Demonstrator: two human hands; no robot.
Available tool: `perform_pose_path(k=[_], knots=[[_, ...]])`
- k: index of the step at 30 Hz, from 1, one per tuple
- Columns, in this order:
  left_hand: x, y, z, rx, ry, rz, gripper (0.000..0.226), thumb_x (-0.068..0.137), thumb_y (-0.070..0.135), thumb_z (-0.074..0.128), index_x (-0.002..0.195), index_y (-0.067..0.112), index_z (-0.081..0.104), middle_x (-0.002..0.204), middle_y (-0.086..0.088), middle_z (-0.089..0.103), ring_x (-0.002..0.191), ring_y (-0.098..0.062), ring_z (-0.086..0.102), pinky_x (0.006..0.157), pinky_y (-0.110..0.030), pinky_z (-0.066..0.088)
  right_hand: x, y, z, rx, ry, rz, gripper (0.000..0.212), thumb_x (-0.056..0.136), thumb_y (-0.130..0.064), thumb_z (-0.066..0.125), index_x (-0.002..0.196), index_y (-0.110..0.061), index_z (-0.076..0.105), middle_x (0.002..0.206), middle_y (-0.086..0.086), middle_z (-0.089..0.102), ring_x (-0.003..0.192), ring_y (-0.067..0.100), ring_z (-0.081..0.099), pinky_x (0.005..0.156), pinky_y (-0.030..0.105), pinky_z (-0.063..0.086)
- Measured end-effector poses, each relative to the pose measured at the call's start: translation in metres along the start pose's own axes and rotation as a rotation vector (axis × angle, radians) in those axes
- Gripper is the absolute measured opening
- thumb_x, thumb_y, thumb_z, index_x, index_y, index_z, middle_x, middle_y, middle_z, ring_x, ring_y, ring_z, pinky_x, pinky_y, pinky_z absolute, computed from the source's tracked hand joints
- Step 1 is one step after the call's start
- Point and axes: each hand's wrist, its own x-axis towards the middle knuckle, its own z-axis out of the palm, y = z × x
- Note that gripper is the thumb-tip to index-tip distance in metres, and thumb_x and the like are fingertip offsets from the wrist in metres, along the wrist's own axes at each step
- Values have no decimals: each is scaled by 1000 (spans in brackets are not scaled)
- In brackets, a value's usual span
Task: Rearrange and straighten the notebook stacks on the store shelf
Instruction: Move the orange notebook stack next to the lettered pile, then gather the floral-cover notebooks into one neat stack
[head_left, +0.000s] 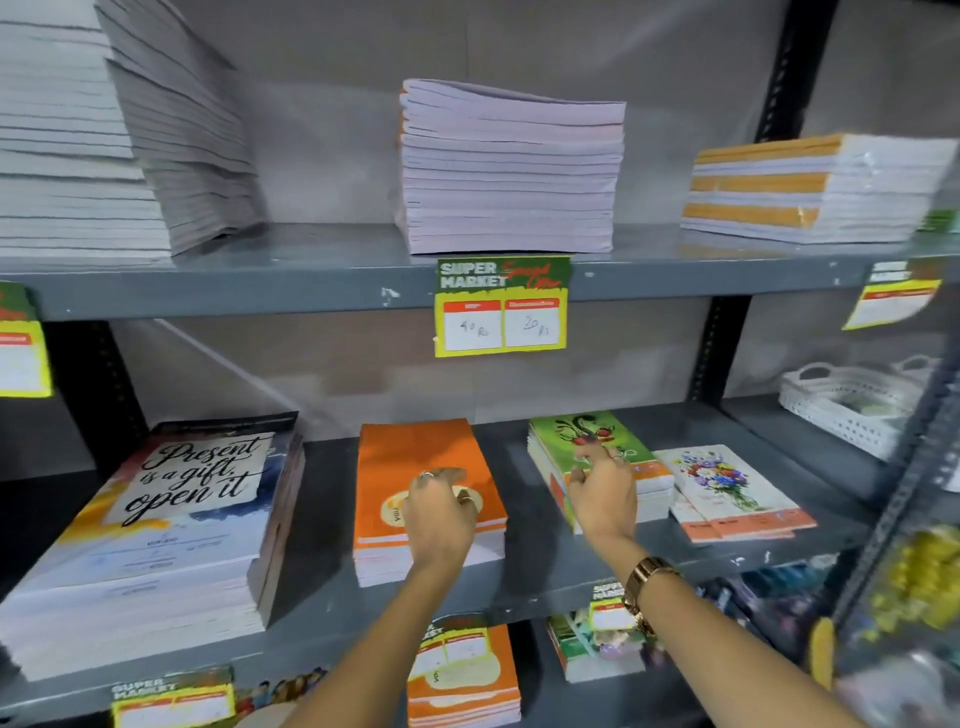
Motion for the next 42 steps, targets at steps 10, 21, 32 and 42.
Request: perform_pose_path(k=[10, 21, 32, 42], knots=[[-32, 48, 95, -5, -235, 306, 44, 89, 13, 52, 132, 13, 45, 133, -9, 55, 118, -26, 51, 98, -38, 47, 30, 108, -51, -181, 97, 115, 30, 85, -9, 56, 115, -4, 61, 116, 17, 64, 110, 33, 53, 98, 39, 40], [-64, 69, 183, 113, -500, 450, 43, 96, 24, 41, 139, 17, 38, 146, -1, 42, 131, -19, 40, 104, -31, 40, 69, 206, -78, -195, 23, 368, 34, 86, -8, 55, 119, 2, 56, 122, 22, 57, 119, 36, 49, 100, 39, 41], [-55, 71, 230, 436, -678, 672, 51, 100, 31, 26, 147, 12, 19, 157, -7, 20, 145, -18, 18, 120, -30, 7, 100, 250, -72, -264, -246, 545, 59, 86, -40, 57, 127, 1, 44, 132, 19, 49, 128, 34, 39, 104, 41, 36], [-55, 59, 242, 555, -746, 737, 56, 101, 36, 17, 148, 12, 1, 160, -5, 1, 147, -16, -4, 120, -32, -4, 122, 248, -79, -90, -194, 672, 57, 82, -27, 67, 123, 8, 47, 128, 23, 55, 121, 37, 51, 98, 39, 44]])
